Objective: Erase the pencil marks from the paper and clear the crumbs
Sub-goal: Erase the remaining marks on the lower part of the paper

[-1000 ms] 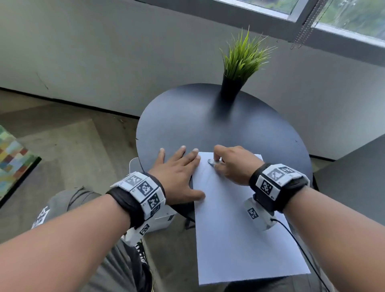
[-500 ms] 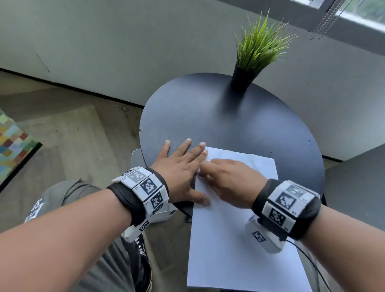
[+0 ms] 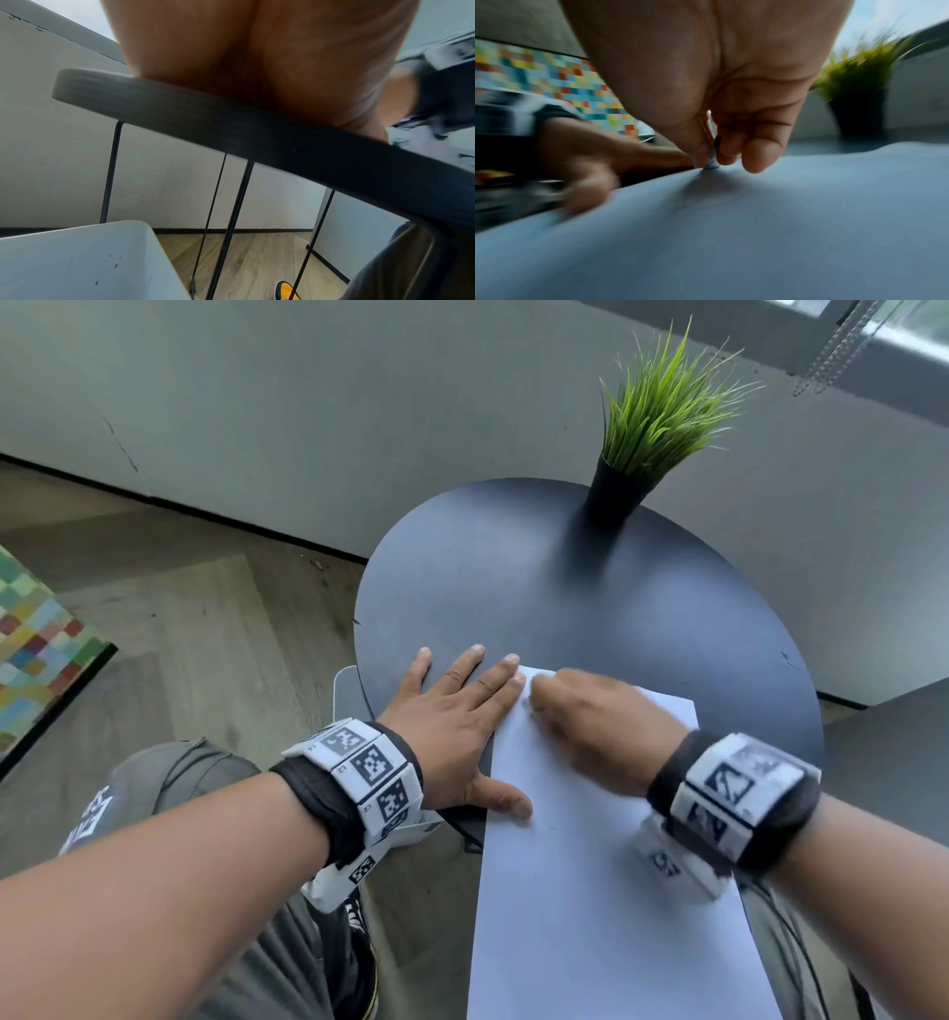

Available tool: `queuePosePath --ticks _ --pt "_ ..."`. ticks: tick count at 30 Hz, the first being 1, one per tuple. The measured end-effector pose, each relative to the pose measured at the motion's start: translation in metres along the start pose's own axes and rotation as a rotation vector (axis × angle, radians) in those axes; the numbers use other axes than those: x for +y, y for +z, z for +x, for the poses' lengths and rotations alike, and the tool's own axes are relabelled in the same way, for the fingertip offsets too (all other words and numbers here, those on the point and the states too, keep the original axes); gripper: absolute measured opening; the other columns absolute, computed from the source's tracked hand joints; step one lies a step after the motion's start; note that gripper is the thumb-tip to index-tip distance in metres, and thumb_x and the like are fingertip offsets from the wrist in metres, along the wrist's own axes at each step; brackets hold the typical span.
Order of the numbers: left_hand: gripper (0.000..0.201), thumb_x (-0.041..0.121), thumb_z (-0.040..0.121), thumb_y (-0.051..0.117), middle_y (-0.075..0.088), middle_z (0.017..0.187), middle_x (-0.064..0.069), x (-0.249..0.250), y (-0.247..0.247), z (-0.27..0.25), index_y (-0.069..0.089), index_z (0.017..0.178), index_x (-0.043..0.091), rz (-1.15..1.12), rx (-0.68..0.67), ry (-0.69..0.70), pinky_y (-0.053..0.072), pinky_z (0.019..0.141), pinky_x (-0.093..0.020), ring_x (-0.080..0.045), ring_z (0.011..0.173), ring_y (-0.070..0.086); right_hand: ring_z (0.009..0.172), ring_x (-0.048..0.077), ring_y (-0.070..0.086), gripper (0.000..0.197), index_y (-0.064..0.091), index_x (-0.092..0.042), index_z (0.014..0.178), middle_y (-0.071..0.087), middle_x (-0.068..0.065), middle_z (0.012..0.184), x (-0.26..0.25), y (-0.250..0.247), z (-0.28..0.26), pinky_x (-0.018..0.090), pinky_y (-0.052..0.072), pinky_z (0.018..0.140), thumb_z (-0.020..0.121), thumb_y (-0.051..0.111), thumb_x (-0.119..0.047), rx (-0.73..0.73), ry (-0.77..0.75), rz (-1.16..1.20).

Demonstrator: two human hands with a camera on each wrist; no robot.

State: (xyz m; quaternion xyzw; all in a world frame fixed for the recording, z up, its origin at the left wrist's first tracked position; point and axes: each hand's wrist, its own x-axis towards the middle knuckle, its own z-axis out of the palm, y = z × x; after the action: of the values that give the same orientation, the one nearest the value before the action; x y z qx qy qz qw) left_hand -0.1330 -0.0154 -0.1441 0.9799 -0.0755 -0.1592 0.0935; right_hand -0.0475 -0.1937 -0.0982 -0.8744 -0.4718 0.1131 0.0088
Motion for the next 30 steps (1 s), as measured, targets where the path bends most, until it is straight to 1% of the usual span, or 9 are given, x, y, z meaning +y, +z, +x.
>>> queuePosePath --ticks 3,7,12,16,18,21,24,26,30 --pt "0.126 0.099 0.062 0.030 -0.028 0.161 0.015 0.000 0.001 0.000 -0.016 0.156 0.028 -0.003 0.003 0.003 -0.013 0.117 -0.060 -0.017 0.148 -0.029 0.088 0.029 0.057 0.025 0.045 -0.017 0.116 0.054 0.003 0.099 -0.022 0.006 -0.009 0.037 0.044 0.071 0.092 0.050 -0.022 -0.126 -0.123 0.004" --pt "0.130 0.101 0.059 0.027 -0.030 0.160 0.014 0.001 0.000 0.001 -0.018 0.156 0.027 -0.005 -0.012 0.001 -0.013 0.117 -0.061 -0.017 0.147 -0.031 0.088 0.031 0.058 0.012 0.044 -0.017 0.098 0.054 0.000 0.090 0.022 -0.001 0.005 0.037 0.044 0.070 0.098 0.041 -0.028 0.055 0.156 -0.001" --pt "0.126 0.099 0.063 0.031 -0.029 0.161 0.014 0.000 0.001 0.000 -0.017 0.156 0.027 -0.002 -0.003 0.005 -0.014 0.116 -0.060 -0.018 0.148 -0.030 0.085 0.028 0.056 0.018 0.045 -0.018 0.110 0.054 0.003 0.096 -0.021 0.011 -0.015 0.042 0.047 0.073 0.092 0.048 -0.021 -0.116 -0.137 0.054" --pt "0.131 0.102 0.058 0.027 -0.030 0.160 0.014 0.000 0.001 0.000 -0.019 0.155 0.027 -0.004 -0.012 0.004 -0.013 0.117 -0.060 -0.017 0.147 -0.032 0.083 0.030 0.056 0.016 0.043 -0.017 0.094 0.054 0.002 0.088 0.028 -0.002 0.002 0.039 0.045 0.070 0.101 0.038 -0.031 0.049 0.123 0.007" --pt "0.133 0.102 0.057 0.029 -0.030 0.160 0.013 0.000 0.000 0.000 -0.019 0.155 0.027 0.001 -0.016 0.007 -0.013 0.116 -0.061 -0.017 0.147 -0.032 0.082 0.030 0.056 0.003 0.044 -0.016 0.095 0.051 0.002 0.087 0.008 0.000 -0.008 0.037 0.043 0.067 0.095 0.042 -0.018 0.032 -0.016 0.021" --pt "0.134 0.101 0.058 0.031 -0.030 0.161 0.012 -0.001 0.000 0.000 -0.020 0.155 0.026 0.005 -0.024 0.014 -0.013 0.116 -0.062 -0.019 0.147 -0.031 0.084 0.025 0.052 0.015 0.052 -0.015 0.107 0.052 0.003 0.095 -0.021 0.007 -0.024 0.035 0.041 0.070 0.093 0.049 -0.017 -0.170 -0.247 0.052" --pt "0.137 0.104 0.055 0.031 -0.030 0.161 0.012 -0.001 0.000 0.000 -0.020 0.155 0.026 0.007 -0.022 0.017 -0.013 0.116 -0.062 -0.019 0.147 -0.032 0.088 0.026 0.055 0.022 0.049 -0.017 0.104 0.055 0.001 0.095 0.015 -0.005 -0.005 0.032 0.035 0.068 0.097 0.034 -0.032 -0.004 -0.050 -0.011" --pt "0.139 0.104 0.053 0.032 -0.030 0.161 0.012 0.000 0.001 0.000 -0.020 0.155 0.025 0.006 -0.019 0.016 -0.013 0.116 -0.063 -0.019 0.147 -0.032 0.084 0.030 0.056 0.014 0.040 -0.018 0.096 0.053 0.001 0.089 0.025 -0.003 -0.005 0.035 0.038 0.066 0.098 0.037 -0.031 0.054 0.040 -0.017" --pt "0.138 0.102 0.055 0.034 -0.031 0.160 0.011 0.000 -0.001 -0.001 -0.021 0.155 0.025 0.010 -0.034 0.021 -0.013 0.115 -0.064 -0.020 0.146 -0.033 0.079 0.026 0.054 0.020 0.047 -0.018 0.103 0.051 0.002 0.090 -0.025 0.007 -0.025 0.036 0.044 0.066 0.088 0.059 -0.013 -0.170 -0.260 0.029"
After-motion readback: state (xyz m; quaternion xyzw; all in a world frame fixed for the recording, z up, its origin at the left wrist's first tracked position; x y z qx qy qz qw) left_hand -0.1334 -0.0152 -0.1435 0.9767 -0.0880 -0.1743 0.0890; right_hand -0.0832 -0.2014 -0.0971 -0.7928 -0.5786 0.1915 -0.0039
